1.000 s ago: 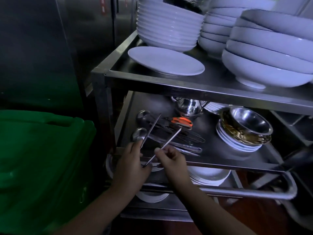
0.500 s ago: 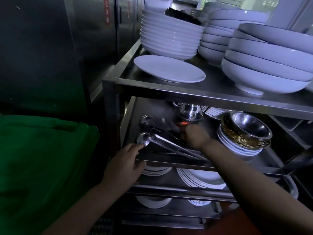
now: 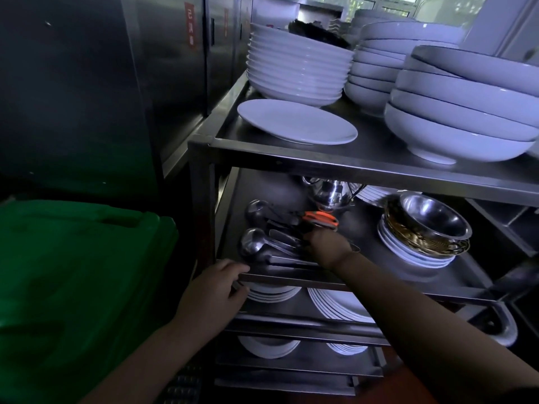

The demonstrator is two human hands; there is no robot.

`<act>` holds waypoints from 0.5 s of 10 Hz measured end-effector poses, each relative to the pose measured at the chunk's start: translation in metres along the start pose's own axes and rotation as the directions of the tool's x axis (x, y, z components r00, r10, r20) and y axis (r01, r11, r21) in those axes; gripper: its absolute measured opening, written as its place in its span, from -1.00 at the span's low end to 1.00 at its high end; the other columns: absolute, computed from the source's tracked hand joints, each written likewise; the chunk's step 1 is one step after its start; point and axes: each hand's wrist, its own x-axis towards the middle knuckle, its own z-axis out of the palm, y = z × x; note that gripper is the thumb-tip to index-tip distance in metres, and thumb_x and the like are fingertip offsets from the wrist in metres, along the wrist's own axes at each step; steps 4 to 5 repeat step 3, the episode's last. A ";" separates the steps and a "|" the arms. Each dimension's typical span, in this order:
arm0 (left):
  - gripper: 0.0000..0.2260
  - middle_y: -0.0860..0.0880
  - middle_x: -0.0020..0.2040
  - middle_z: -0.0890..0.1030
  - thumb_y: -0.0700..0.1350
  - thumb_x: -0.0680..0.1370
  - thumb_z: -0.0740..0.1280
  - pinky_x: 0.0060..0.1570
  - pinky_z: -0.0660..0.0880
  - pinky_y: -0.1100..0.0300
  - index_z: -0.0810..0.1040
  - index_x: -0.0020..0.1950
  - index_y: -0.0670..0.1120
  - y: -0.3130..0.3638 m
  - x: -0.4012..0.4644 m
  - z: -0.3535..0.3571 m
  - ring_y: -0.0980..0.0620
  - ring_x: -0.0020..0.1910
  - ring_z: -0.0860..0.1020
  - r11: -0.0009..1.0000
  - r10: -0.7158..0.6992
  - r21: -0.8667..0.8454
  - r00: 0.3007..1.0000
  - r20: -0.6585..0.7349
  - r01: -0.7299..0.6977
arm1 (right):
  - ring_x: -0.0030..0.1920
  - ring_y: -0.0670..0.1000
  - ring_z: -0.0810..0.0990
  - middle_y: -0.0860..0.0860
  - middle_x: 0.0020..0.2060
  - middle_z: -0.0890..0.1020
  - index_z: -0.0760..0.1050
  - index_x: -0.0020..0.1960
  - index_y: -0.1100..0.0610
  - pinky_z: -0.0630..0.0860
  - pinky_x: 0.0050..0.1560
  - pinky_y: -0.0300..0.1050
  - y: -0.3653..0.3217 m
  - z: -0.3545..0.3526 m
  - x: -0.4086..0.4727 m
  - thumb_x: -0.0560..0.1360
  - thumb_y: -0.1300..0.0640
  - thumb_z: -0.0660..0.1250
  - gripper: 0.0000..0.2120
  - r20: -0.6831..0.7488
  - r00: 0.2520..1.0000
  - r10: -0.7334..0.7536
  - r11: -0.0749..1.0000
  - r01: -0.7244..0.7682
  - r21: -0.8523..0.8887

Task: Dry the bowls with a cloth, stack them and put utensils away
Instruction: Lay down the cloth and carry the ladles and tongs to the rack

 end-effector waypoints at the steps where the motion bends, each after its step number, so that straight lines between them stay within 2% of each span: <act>1: -0.66 0.14 0.09 0.57 0.04 0.47 0.26 0.05 0.49 0.17 0.57 0.20 0.02 0.010 0.000 -0.001 0.14 0.09 0.54 0.999 0.021 0.042 1.000 -0.004 -0.020 | 0.17 0.15 0.53 0.11 0.21 0.54 0.46 0.30 0.08 0.49 -0.01 -0.06 -0.009 -0.015 -0.023 0.58 0.13 0.18 -0.69 -0.051 0.999 -0.007 0.998 0.004 -0.056; 2: -0.63 0.08 0.07 0.59 0.08 0.44 0.24 0.03 0.50 0.14 0.59 0.18 -0.01 0.026 0.005 -0.003 0.07 0.08 0.55 0.992 0.072 0.105 0.997 -0.013 -0.070 | 0.18 0.13 0.52 0.06 0.24 0.51 0.44 0.33 0.01 0.47 -0.05 -0.08 -0.012 -0.039 -0.052 0.57 0.20 0.16 -0.64 -0.078 0.994 -0.075 0.990 0.065 -0.126; 3: -0.76 0.03 -0.08 0.61 -0.03 0.43 0.29 -0.18 0.53 0.15 0.63 0.03 -0.04 0.051 0.013 -0.014 -0.01 -0.07 0.60 0.954 0.223 0.224 0.972 -0.077 -0.201 | 0.09 0.14 0.56 0.06 0.12 0.58 0.50 0.23 0.02 0.43 -0.13 -0.09 -0.011 -0.072 -0.085 0.54 0.23 0.18 -0.69 -0.125 0.984 -0.127 0.982 0.107 -0.156; 5: -0.76 0.03 -0.08 0.61 -0.03 0.43 0.29 -0.18 0.53 0.15 0.63 0.03 -0.04 0.051 0.013 -0.014 -0.01 -0.07 0.60 0.954 0.223 0.224 0.972 -0.077 -0.201 | 0.09 0.14 0.56 0.06 0.12 0.58 0.50 0.23 0.02 0.43 -0.13 -0.09 -0.011 -0.072 -0.085 0.54 0.23 0.18 -0.69 -0.125 0.984 -0.127 0.982 0.107 -0.156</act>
